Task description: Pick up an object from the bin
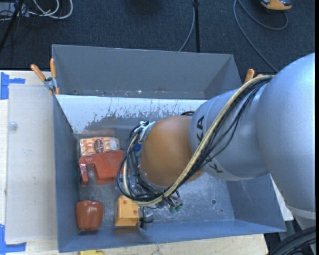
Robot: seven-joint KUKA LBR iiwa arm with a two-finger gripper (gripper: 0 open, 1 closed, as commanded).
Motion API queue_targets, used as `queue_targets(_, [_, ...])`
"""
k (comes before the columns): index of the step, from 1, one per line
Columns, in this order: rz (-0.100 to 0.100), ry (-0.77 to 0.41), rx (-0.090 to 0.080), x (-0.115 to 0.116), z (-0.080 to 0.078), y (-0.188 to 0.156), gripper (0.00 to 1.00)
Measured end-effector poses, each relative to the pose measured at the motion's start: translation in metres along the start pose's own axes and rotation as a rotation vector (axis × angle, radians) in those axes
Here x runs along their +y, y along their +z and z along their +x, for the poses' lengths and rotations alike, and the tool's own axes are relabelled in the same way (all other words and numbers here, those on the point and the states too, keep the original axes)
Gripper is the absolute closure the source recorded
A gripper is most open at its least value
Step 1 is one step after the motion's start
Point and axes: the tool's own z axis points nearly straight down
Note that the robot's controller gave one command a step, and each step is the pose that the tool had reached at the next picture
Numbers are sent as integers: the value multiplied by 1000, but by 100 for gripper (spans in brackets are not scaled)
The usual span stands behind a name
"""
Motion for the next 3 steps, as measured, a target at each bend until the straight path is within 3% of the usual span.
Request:
queue_targets(1, [-1, -489, -3, 13, -9, 23, 100])
queue_targets(3, [-1, -509, -3, 15, -10, 21, 100])
